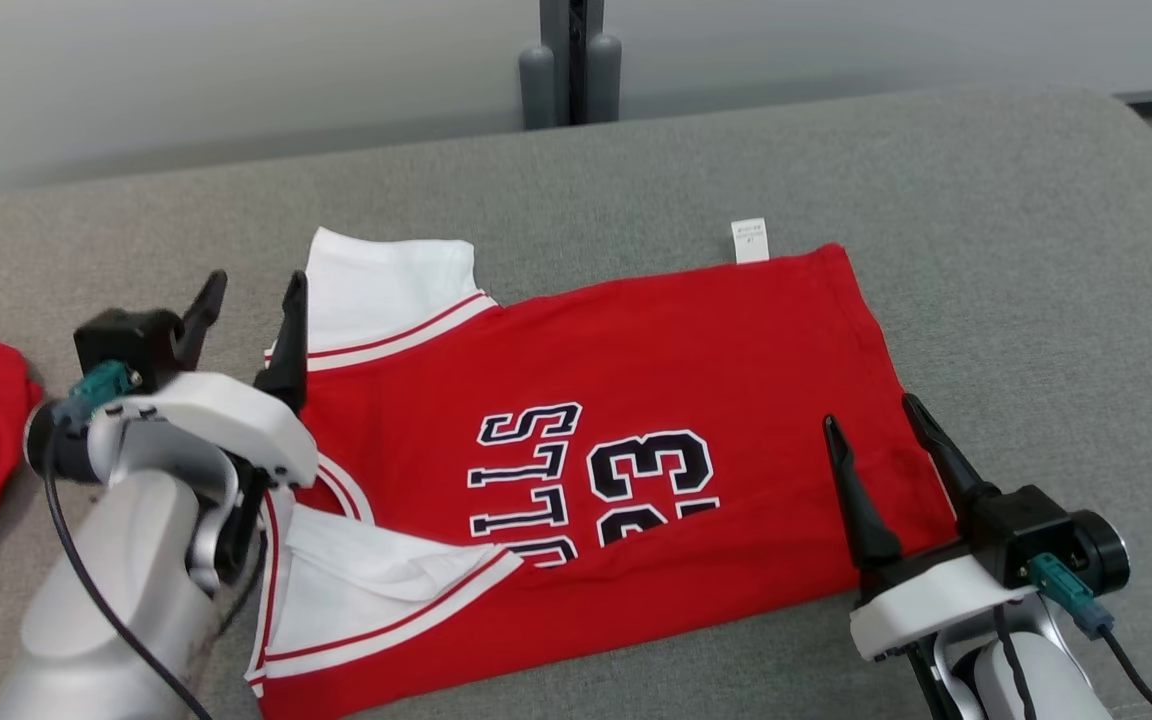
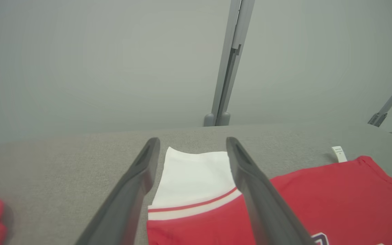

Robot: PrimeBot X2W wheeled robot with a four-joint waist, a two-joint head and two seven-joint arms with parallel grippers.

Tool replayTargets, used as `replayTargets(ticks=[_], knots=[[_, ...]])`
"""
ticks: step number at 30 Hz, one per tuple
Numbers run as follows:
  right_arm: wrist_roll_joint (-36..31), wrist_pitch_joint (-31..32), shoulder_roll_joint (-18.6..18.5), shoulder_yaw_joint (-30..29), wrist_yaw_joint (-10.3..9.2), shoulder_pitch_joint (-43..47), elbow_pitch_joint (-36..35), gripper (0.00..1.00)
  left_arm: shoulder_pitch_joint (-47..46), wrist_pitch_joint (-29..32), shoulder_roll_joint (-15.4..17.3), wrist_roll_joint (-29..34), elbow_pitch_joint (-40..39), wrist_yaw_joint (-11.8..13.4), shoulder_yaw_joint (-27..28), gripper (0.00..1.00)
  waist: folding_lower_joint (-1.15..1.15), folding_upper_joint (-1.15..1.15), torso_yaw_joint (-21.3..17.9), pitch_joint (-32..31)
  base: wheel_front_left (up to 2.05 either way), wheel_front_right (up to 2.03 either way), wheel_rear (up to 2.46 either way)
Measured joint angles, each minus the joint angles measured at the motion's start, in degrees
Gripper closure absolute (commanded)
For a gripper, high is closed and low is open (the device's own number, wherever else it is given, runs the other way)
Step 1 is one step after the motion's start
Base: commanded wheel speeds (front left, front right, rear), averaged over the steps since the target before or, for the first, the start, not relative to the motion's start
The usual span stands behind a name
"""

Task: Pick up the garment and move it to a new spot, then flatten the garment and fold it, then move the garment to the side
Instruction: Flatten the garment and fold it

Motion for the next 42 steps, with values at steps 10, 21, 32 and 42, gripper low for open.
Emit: replayTargets(ticks=[10,21,32,42], knots=[[-0.4,0.0,0.0,0.6,0.00,-3.8,-2.5,0.00,-20.2,9.9,1.4,0.5,16.1,-3.7,-1.4,0.00,0.00,0.00,-1.8,10.9,0.00,0.00,0.00],[-0.1,0.0,0.0,2.6,0.00,-6.8,-5.5,0.00,-35.2,18.3,3.0,1.9,29.3,-5.9,-3.9,0.00,0.00,0.00,-4.7,20.2,0.00,0.00,0.00],[0.4,0.0,0.0,1.7,0.00,-7.1,-5.8,0.00,-40.7,20.2,3.4,3.6,35.4,-7.3,-6.6,0.53,0.00,0.00,-6.9,22.3,0.00,0.00,0.00],[-1.2,0.0,0.0,-0.8,0.00,-7.8,-5.5,0.00,-40.5,19.2,0.9,3.0,35.8,-9.5,-8.9,1.00,0.00,0.00,-5.3,20.6,0.00,0.00,0.00]])
